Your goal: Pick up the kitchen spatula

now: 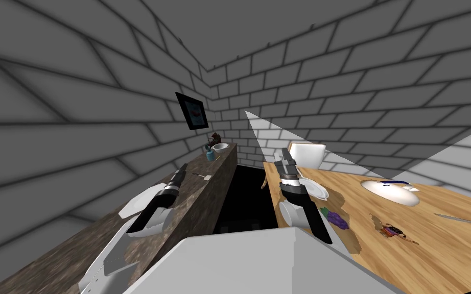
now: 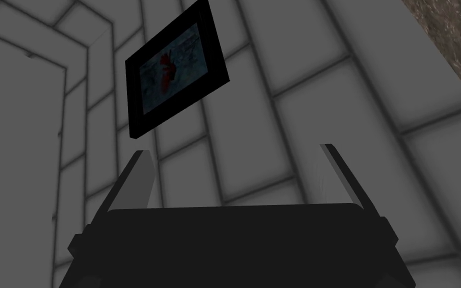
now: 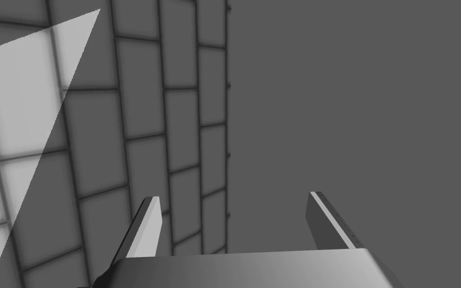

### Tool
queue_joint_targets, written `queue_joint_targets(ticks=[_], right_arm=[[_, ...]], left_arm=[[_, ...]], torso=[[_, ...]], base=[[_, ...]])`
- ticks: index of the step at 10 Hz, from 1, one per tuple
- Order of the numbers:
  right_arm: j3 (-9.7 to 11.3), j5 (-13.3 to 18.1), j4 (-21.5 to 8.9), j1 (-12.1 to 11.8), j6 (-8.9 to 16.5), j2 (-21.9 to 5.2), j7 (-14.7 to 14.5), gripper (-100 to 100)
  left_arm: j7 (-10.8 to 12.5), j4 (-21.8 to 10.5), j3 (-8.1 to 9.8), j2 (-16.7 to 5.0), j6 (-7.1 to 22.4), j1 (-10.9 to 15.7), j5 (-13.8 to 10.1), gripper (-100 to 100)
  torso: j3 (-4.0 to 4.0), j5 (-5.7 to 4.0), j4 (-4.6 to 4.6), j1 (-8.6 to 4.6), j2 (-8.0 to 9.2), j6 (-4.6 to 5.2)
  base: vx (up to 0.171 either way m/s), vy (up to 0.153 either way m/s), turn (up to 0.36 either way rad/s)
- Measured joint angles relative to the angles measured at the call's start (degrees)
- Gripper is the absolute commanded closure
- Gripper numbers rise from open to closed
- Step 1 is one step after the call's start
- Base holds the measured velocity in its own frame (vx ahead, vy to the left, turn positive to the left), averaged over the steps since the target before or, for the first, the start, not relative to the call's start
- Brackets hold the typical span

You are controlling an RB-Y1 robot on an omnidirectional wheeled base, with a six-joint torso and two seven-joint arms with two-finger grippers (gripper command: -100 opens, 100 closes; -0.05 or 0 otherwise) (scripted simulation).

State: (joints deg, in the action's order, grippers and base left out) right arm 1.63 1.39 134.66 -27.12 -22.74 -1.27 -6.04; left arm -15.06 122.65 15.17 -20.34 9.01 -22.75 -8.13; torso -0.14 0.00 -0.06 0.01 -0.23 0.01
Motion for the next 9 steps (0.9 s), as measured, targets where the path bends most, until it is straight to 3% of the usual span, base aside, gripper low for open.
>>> queue_joint_targets(ticks=[9], right_arm=[[0.0,0.0,0.0,0.0,0.0,0.0,0.0,0]], left_arm=[[-2.1,1.8,1.23,-4.0,12.3,-4.3,-4.8,-100]], torso=[[-0.02,0.0,-0.01,0.0,-0.03,-0.01]], base=[[0.077,0.0,-0.001]])
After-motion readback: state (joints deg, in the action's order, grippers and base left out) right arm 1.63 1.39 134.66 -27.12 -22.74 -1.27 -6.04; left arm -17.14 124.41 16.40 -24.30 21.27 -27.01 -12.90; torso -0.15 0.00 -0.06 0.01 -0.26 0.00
